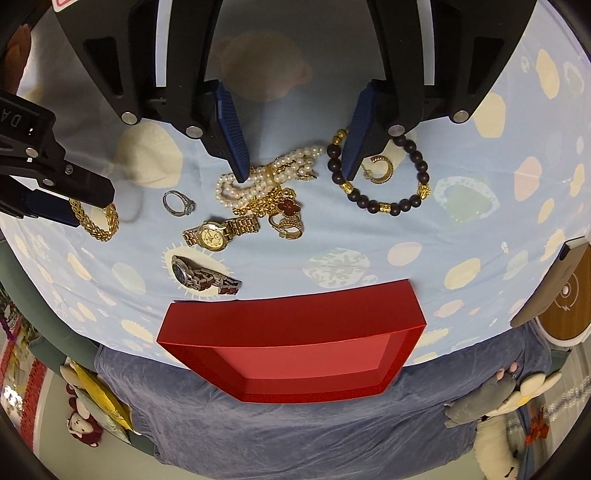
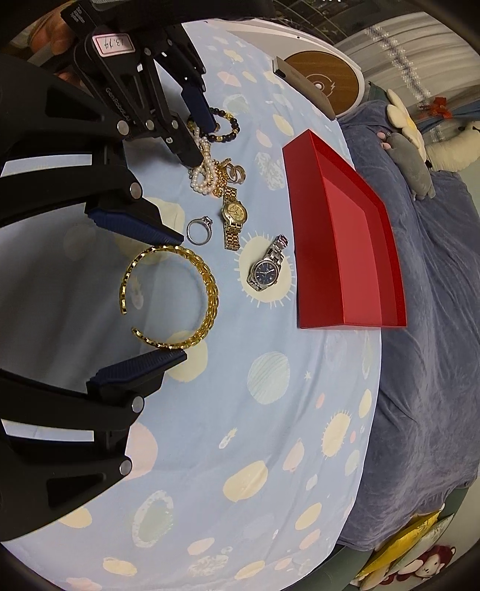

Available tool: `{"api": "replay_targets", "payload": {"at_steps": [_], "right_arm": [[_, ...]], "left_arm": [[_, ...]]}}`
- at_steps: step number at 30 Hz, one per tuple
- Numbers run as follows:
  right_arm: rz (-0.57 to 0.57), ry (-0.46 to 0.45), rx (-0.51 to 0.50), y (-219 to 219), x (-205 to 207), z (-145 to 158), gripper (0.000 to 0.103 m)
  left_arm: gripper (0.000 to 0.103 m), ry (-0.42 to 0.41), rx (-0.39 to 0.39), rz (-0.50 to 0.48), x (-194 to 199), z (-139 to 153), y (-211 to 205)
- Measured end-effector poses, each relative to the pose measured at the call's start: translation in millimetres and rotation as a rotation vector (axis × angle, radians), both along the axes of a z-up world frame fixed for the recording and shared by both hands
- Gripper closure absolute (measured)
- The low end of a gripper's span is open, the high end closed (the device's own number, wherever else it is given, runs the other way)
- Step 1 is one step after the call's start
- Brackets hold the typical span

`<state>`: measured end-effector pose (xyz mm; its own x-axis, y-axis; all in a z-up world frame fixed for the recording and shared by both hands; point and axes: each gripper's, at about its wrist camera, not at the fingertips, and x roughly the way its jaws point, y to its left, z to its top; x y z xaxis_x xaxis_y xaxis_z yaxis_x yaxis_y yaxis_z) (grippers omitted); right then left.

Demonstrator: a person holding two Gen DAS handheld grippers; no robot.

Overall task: Organize jewelry
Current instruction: 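Carry the gold bangle into the red box while the left gripper carries pearls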

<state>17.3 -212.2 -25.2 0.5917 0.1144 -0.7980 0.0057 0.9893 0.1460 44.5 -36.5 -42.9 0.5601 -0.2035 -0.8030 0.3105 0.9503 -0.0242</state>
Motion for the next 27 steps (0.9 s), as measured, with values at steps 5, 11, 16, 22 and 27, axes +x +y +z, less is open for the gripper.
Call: {"api": "replay_targets", "payload": {"at_steps": [5, 11, 16, 22, 27], "right_arm": [[-0.005, -0.004, 0.003, -3, -2, 2, 0.048], [-0.007, -0.015, 0.005, -5, -4, 6, 0.048], [-0.002, -0.039, 0.017, -4, -6, 16, 0.048], [0.004, -0.059, 0.021, 1, -5, 24, 0.048], [0.015, -0.064, 0.019, 7, -4, 26, 0.048]], "left_arm": [[0.081, 0.023, -0.008, -0.057, -4, 0, -8], [0.082, 0.064, -0.082, -0.08, -11, 5, -7], [0.096, 0.038, -0.144, -0.075, -17, 25, 4], [0.101, 0.005, -0.166, -0.045, -16, 39, 19], [0.102, -0.022, -0.177, -0.025, -16, 49, 31]]}}
